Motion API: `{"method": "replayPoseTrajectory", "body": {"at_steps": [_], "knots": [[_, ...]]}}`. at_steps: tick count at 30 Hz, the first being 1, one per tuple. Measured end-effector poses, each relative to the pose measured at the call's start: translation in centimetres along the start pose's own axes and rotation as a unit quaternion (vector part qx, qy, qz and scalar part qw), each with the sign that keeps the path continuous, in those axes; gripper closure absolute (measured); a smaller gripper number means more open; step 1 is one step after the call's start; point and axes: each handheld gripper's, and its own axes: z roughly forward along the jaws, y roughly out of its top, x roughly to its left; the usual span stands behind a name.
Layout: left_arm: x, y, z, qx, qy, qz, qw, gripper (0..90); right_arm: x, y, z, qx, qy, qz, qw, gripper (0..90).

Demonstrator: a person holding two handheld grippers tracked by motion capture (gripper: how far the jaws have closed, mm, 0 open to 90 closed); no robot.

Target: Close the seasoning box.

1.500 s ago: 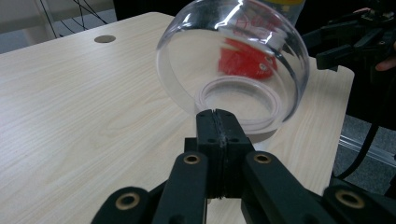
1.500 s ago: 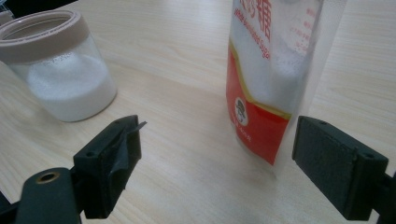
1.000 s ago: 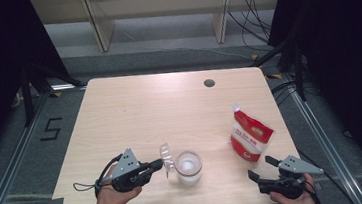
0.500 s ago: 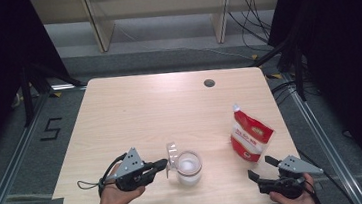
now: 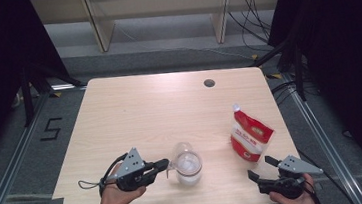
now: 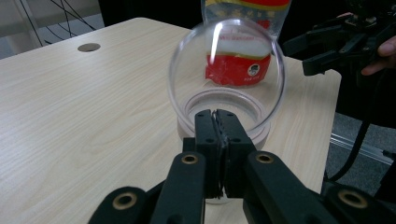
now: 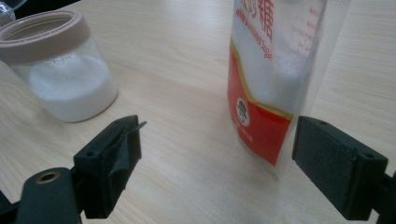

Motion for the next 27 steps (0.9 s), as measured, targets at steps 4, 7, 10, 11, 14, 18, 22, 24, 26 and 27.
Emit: {"method": "replayPoseTrajectory", "body": {"at_steps": [4,7,10,11,14,18,22,24,26,27], "knots": [[-0.1,-0.1,0.0,0.001,-0.002,-0.009,1.0000,84.7,0.0,0.0,0.0,-0.001,-0.001,-0.002,1.0000,16.3],[0.0,-0.2,0.0,-0.001,-0.008,-0.009,0.9999,81.3,0.0,0.0,0.0,-0.001,0.000,-0.003,1.0000,16.3],[0.1,-0.2,-0.2,0.000,-0.010,-0.013,0.9999,78.1,0.0,0.0,0.0,-0.001,0.000,-0.001,1.0000,16.3],[0.1,-0.2,-0.3,0.004,-0.007,-0.014,0.9999,77.3,0.0,0.0,0.0,-0.001,0.000,0.000,1.0000,16.3],[0.1,-0.4,-0.5,0.002,-0.009,-0.021,0.9997,74.6,-0.1,0.0,0.1,-0.010,-0.003,-0.014,0.9999,16.3],[0.2,-0.5,-0.7,0.003,-0.011,-0.032,0.9994,65.9,-0.2,0.0,0.1,-0.011,-0.003,-0.016,0.9998,16.3],[0.3,-0.6,-0.9,0.007,-0.006,-0.040,0.9991,54.7,-0.1,0.0,0.1,-0.011,-0.003,-0.015,0.9998,16.2],[0.4,-0.7,-1.1,0.006,-0.001,-0.049,0.9988,50.2,-0.1,0.0,0.1,-0.010,-0.003,-0.015,0.9998,16.2],[0.5,-0.9,-1.2,0.006,-0.005,-0.052,0.9986,46.6,-0.1,0.0,0.1,-0.010,-0.003,-0.016,0.9998,16.2],[0.5,-0.9,-1.4,0.009,-0.001,-0.053,0.9986,41.6,-0.1,0.0,0.1,-0.011,-0.002,-0.014,0.9998,16.2]]}}
